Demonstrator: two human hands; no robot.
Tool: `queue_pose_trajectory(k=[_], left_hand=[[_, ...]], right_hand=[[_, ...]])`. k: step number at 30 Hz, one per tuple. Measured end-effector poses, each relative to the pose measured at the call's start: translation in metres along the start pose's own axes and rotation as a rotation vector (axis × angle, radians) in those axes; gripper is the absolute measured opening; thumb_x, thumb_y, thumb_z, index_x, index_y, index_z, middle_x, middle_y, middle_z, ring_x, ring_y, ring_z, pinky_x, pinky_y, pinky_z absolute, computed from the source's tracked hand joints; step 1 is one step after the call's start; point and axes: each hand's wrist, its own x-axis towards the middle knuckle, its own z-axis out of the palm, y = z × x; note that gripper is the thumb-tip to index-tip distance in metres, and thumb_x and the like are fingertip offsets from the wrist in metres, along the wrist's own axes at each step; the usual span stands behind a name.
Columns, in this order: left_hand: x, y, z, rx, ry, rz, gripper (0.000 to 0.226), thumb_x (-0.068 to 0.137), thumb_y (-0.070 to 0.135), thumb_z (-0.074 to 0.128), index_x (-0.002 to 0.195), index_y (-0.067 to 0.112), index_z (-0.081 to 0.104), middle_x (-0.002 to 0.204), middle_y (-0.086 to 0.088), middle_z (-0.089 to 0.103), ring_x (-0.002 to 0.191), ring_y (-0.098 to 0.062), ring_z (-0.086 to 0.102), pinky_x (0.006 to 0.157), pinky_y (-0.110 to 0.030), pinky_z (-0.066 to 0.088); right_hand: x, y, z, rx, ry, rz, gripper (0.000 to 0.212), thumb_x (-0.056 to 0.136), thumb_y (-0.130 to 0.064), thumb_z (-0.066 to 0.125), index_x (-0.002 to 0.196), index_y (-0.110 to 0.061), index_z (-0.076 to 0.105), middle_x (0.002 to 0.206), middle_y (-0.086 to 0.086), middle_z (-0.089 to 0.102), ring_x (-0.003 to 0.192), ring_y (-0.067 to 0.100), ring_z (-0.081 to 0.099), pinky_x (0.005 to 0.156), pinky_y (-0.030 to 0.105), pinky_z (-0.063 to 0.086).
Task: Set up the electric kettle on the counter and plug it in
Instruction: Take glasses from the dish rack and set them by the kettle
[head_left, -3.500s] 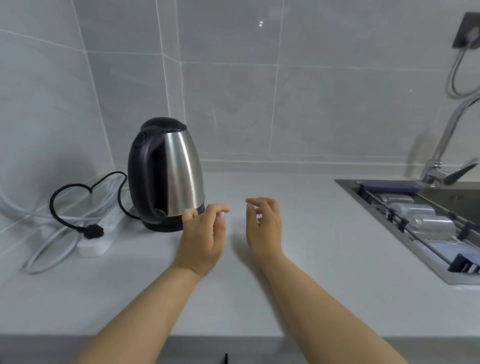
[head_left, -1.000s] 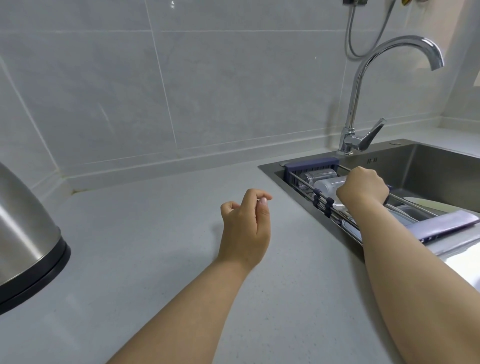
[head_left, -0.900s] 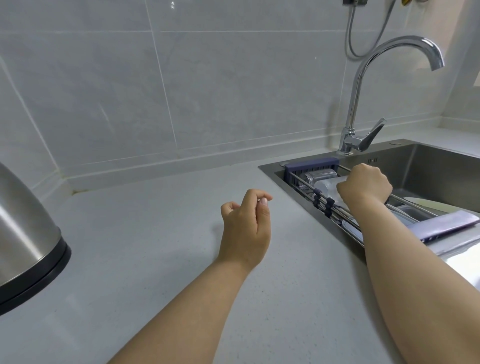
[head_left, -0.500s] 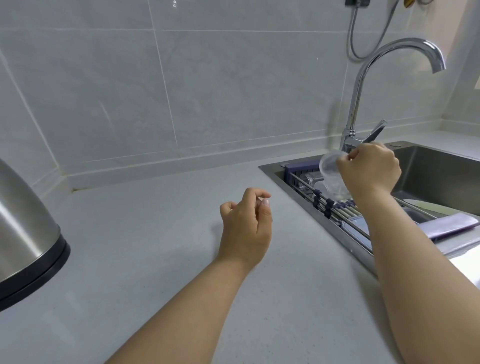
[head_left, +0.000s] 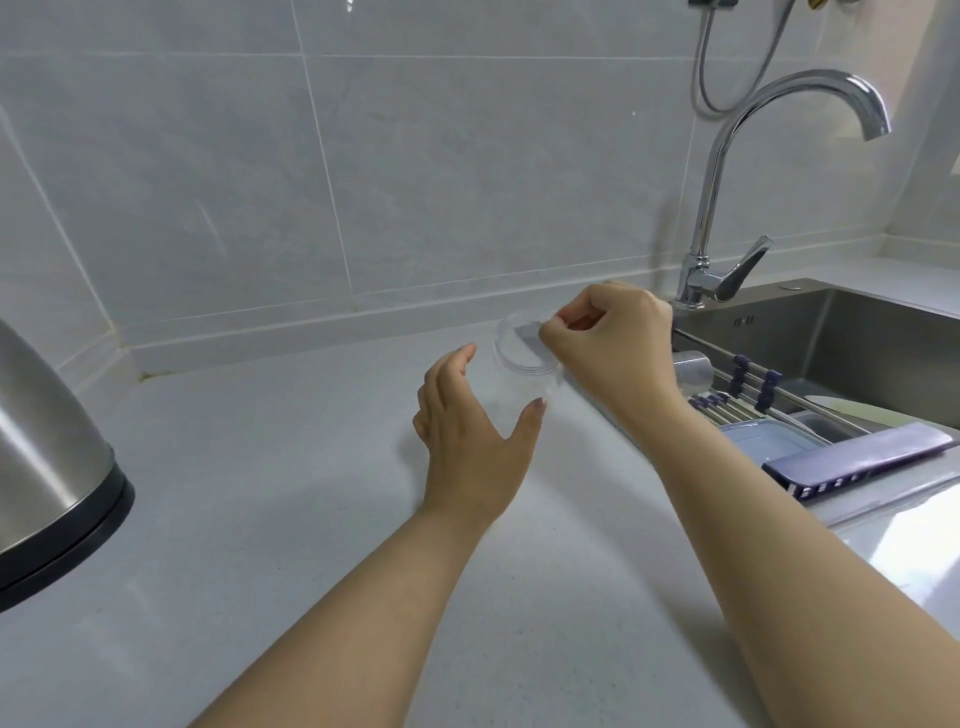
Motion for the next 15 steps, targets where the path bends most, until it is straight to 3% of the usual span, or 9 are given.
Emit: queue_pose_trajectory(k=[9,12,15], left_hand=[[0.001,0.001,0.0,-0.055,0.007,-0.063,0.071,0.076,0.043,0.075,0.132,0.023,0.035,0.133,0.011,0.04,0.123,-0.007,0.037,0.107,-0.028,0.021],[0.001,0.0,-0.003,-0.076,0.064,-0.07,0.07,0.075,0.045,0.075,0.129,0.023,0.038,0.129,0.012,0.043,0.121,-0.007,0.04,0.107,-0.03,0.023],[0.0,-0.001,-0.006,-0.081,0.12,-0.075,0.068,0.075,0.044,0.075,0.129,0.023,0.039,0.128,0.011,0.045,0.12,-0.009,0.043,0.108,-0.035,0.027]], right_hand=[[-0.008,-0.006,0.005,0.21,-0.135,0.03,0.01,0.074,-0.012,0.07,0.066,-0.015,0.069,0.068,-0.006,0.069,0.064,0.009,0.064,0.068,0.024,0.057],[-0.016,-0.003,0.011,0.339,-0.098,-0.042,0.005,0.086,-0.022,0.067,0.086,-0.018,0.069,0.084,-0.002,0.069,0.077,0.011,0.065,0.072,0.024,0.054],[-0.031,0.005,0.026,0.393,-0.175,-0.056,0.041,0.088,-0.04,0.061,0.121,-0.018,0.055,0.111,-0.002,0.059,0.099,0.011,0.059,0.083,0.023,0.049]])
